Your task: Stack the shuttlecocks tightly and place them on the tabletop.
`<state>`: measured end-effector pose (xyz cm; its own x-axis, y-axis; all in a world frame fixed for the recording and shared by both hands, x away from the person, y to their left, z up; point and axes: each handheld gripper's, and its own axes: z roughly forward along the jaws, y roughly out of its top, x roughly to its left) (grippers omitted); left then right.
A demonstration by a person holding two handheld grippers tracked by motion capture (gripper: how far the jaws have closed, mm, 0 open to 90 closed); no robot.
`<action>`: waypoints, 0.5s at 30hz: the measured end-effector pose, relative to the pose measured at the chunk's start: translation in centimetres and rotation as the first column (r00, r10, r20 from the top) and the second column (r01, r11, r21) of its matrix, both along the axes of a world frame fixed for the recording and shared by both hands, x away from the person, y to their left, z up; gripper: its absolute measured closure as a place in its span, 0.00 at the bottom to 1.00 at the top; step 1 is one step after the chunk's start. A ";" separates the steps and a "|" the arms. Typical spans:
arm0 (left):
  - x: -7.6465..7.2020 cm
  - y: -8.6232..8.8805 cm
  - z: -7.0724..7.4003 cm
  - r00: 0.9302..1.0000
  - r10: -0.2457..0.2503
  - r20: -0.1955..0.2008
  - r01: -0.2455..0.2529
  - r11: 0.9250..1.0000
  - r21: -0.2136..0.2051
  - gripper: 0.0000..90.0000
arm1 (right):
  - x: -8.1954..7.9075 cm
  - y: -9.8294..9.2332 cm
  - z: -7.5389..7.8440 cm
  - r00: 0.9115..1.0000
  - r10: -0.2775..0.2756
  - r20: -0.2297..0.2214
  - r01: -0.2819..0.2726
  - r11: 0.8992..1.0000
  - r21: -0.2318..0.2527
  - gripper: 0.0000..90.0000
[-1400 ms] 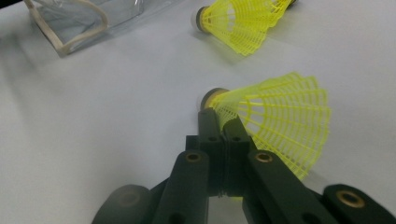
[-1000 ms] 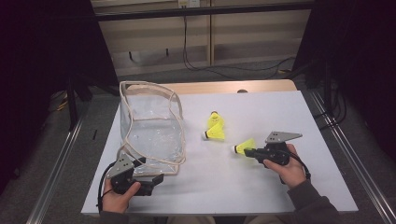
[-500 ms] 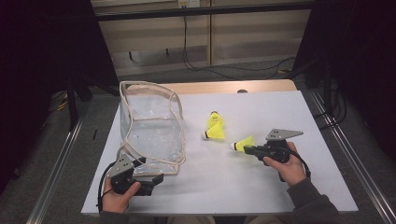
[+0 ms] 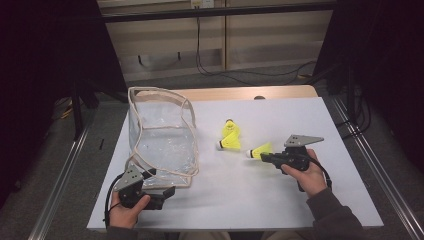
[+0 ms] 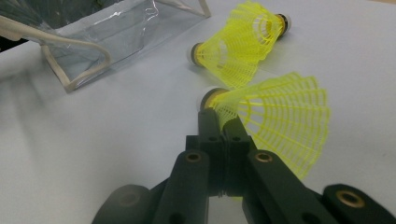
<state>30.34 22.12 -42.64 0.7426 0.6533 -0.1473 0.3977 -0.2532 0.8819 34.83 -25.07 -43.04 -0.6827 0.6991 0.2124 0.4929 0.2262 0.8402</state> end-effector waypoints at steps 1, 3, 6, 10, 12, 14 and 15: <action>0.0 0.0 0.0 1.000 0.000 0.000 0.000 1.000 0.000 0.04 | 0.1 0.0 0.0 1.000 -0.002 0.004 0.002 1.000 0.003 1.00; 0.0 0.0 0.0 1.000 0.002 0.000 -0.002 1.000 0.001 0.04 | 0.2 0.0 0.1 1.000 -0.003 0.004 0.003 1.000 0.005 1.00; 0.0 0.0 0.0 1.000 0.001 -0.002 -0.001 1.000 0.004 0.04 | 0.3 0.0 0.1 1.000 -0.001 -0.001 0.001 1.000 0.002 1.00; 0.0 0.0 0.0 1.000 0.001 -0.001 -0.001 1.000 0.005 0.04 | 0.5 0.0 0.0 1.000 -0.001 -0.004 0.001 1.000 0.002 1.00; 0.0 0.0 0.0 1.000 0.001 0.000 -0.001 1.000 0.007 0.04 | 0.5 0.0 0.0 1.000 -0.004 -0.006 0.004 1.000 0.004 1.00; 0.0 0.0 0.0 1.000 0.001 0.001 -0.001 1.000 0.006 0.04 | 0.6 0.0 0.0 1.000 -0.004 -0.008 0.004 1.000 0.004 1.00; 0.0 0.0 0.0 1.000 0.004 0.002 -0.004 1.000 0.005 0.04 | 0.6 0.0 0.0 1.000 -0.004 -0.007 0.004 1.000 0.005 1.00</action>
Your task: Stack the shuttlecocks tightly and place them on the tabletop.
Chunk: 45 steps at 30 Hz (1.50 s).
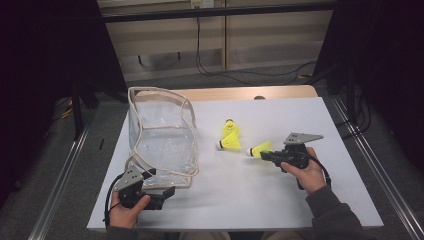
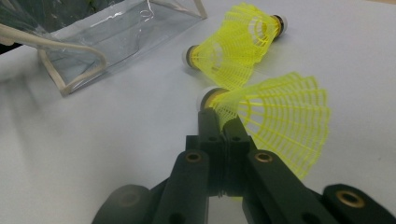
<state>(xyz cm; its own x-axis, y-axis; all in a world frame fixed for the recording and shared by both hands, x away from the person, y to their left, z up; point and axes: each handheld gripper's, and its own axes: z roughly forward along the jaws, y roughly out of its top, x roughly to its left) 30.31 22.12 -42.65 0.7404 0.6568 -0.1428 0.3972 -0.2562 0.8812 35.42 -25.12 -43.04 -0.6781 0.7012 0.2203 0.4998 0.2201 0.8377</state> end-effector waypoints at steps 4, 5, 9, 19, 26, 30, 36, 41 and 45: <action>0.0 0.0 0.1 1.000 0.004 0.007 -0.004 1.000 0.001 0.04 | 0.1 0.0 0.0 1.000 -0.003 -0.003 0.003 1.000 0.005 1.00; -0.1 0.0 0.1 1.000 0.004 0.006 -0.004 1.000 0.000 0.04 | 0.1 0.0 0.0 1.000 -0.003 -0.003 0.003 1.000 0.005 0.99; 0.0 0.0 0.1 1.000 0.003 0.007 -0.003 1.000 0.002 0.04 | 0.3 0.1 0.2 1.000 -0.004 0.001 0.004 1.000 0.004 1.00; 0.0 0.0 0.1 1.000 0.002 0.008 -0.002 1.000 0.001 0.04 | 0.7 0.2 0.5 1.000 -0.007 0.002 0.007 1.000 -0.007 1.00; 0.0 0.0 0.1 1.000 0.004 0.009 -0.004 1.000 -0.001 0.04 | 1.1 0.1 0.4 1.000 -0.012 -0.002 0.012 1.000 -0.003 1.00; 0.0 0.0 0.0 1.000 0.002 0.008 -0.002 1.000 -0.002 0.04 | 1.3 0.1 0.3 1.000 -0.011 -0.007 0.011 1.000 -0.011 1.00; 0.0 0.0 0.0 1.000 0.002 0.008 -0.002 1.000 -0.003 0.04 | 1.5 -0.1 0.3 1.000 -0.017 -0.011 0.017 1.000 -0.006 1.00; 0.0 0.1 0.0 1.000 0.000 0.009 0.000 1.000 -0.005 0.04 | 1.7 -0.1 0.3 1.000 -0.016 -0.008 0.016 1.000 -0.012 1.00; 0.0 0.1 0.0 1.000 0.000 0.009 0.000 1.000 -0.005 0.04 | 1.9 0.1 0.6 1.000 -0.015 -0.008 0.015 1.000 -0.013 1.00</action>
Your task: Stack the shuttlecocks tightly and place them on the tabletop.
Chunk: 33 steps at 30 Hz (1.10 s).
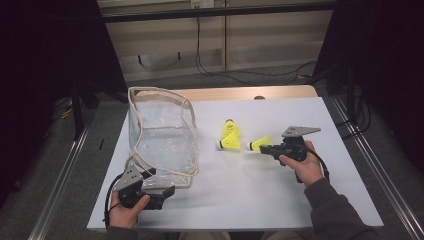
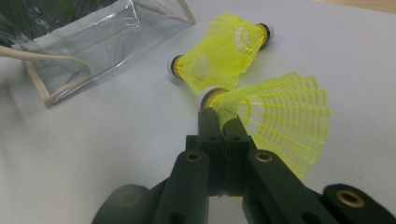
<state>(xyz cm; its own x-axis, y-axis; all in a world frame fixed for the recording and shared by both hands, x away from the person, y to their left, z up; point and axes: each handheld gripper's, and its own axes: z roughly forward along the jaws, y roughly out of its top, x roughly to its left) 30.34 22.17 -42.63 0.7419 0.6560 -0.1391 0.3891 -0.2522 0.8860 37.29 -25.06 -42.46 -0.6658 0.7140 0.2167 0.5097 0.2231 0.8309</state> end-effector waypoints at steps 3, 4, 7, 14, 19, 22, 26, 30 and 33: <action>0.0 0.0 0.0 1.000 0.000 -0.002 0.000 1.000 0.001 0.04 | 0.2 0.2 0.2 1.000 0.002 0.003 -0.002 1.000 -0.003 1.00; 0.0 0.0 0.0 1.000 0.000 -0.002 0.000 1.000 0.001 0.04 | 0.2 0.2 0.2 1.000 0.001 0.004 -0.001 1.000 -0.003 1.00; 0.0 0.0 0.0 1.000 -0.001 -0.002 0.001 1.000 0.001 0.04 | 0.3 0.3 0.4 1.000 0.003 0.009 -0.002 1.000 -0.007 1.00; 0.0 0.0 0.0 1.000 -0.001 -0.001 0.001 1.000 0.001 0.04 | 0.7 0.4 0.4 1.000 -0.004 0.011 0.004 1.000 -0.009 1.00; 0.0 0.0 0.0 1.000 -0.001 -0.002 0.001 1.000 0.001 0.04 | 0.9 0.4 0.2 1.000 -0.014 0.011 0.014 1.000 -0.005 1.00; 0.0 0.0 0.0 1.000 -0.001 -0.002 0.001 1.000 0.000 0.04 | 1.1 0.4 0.1 1.000 -0.019 0.011 0.019 1.000 -0.002 1.00; 0.0 0.0 0.0 1.000 -0.001 -0.003 0.001 1.000 -0.002 0.04 | 1.2 0.5 0.0 1.000 -0.027 0.010 0.027 1.000 -0.001 1.00; 0.0 0.0 0.0 1.000 -0.001 -0.004 0.001 1.000 -0.003 0.04 | 1.4 0.5 0.0 1.000 -0.025 0.009 0.025 1.000 -0.004 1.00; 0.0 0.0 0.0 1.000 -0.003 -0.005 0.003 1.000 -0.003 0.04 | 1.4 0.6 0.0 1.000 -0.025 0.009 0.025 1.000 0.003 1.00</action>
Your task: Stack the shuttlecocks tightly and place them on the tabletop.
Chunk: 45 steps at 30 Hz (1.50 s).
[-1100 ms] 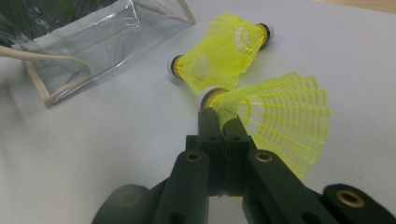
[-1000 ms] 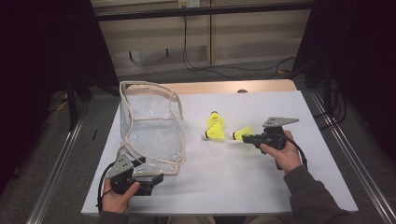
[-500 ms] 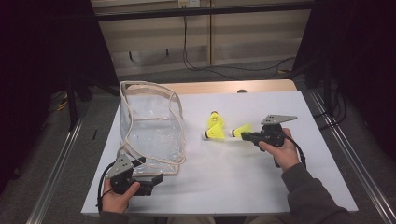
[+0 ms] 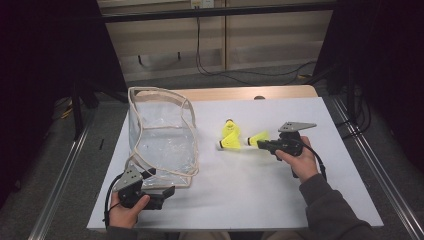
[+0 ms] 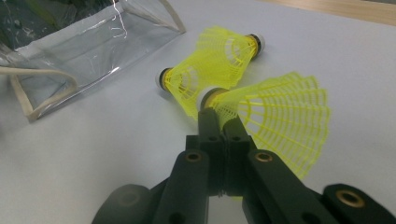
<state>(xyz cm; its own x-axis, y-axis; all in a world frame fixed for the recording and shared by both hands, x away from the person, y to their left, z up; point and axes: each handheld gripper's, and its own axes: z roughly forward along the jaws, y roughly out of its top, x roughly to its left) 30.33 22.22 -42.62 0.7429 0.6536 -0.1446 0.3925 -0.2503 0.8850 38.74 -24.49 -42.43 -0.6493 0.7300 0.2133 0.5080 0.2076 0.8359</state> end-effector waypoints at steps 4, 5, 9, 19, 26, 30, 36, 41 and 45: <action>0.0 0.0 0.0 1.000 0.001 0.001 -0.001 1.000 0.001 0.04 | 0.1 0.0 0.0 1.000 -0.006 0.003 0.006 1.000 0.005 1.00; 0.0 0.0 0.0 1.000 0.001 0.001 -0.001 1.000 0.001 0.04 | 0.1 -0.1 0.0 1.000 -0.007 0.004 0.007 1.000 0.003 1.00; 0.0 0.0 0.0 1.000 0.001 0.003 -0.001 1.000 0.004 0.04 | 0.3 0.0 0.0 1.000 -0.015 0.002 0.015 1.000 0.002 1.00; 0.0 0.0 0.0 1.000 0.001 0.001 -0.001 1.000 0.002 0.04 | 0.7 0.3 -0.2 1.000 -0.018 0.002 0.018 1.000 0.001 0.99; 0.0 0.0 0.0 1.000 0.001 0.002 -0.001 1.000 0.002 0.04 | 1.0 0.7 -0.2 1.000 -0.010 0.001 0.010 1.000 -0.008 1.00; 0.0 0.0 0.0 1.000 0.000 0.002 0.000 1.000 0.002 0.04 | 1.1 0.9 -0.3 1.000 -0.011 0.003 0.011 1.000 -0.010 1.00; 0.0 0.0 0.0 1.000 0.000 0.002 0.000 1.000 0.002 0.04 | 1.3 1.1 -0.4 1.000 -0.009 0.000 0.009 1.000 -0.011 0.99; 0.0 0.0 0.0 1.000 0.000 0.002 0.000 1.000 0.002 0.04 | 1.5 1.4 -0.5 1.000 -0.008 -0.001 0.008 1.000 -0.015 0.99; 0.0 0.0 0.0 1.000 0.000 0.002 0.000 1.000 0.003 0.04 | 1.5 1.5 -0.6 1.000 -0.007 -0.001 0.007 1.000 -0.017 0.99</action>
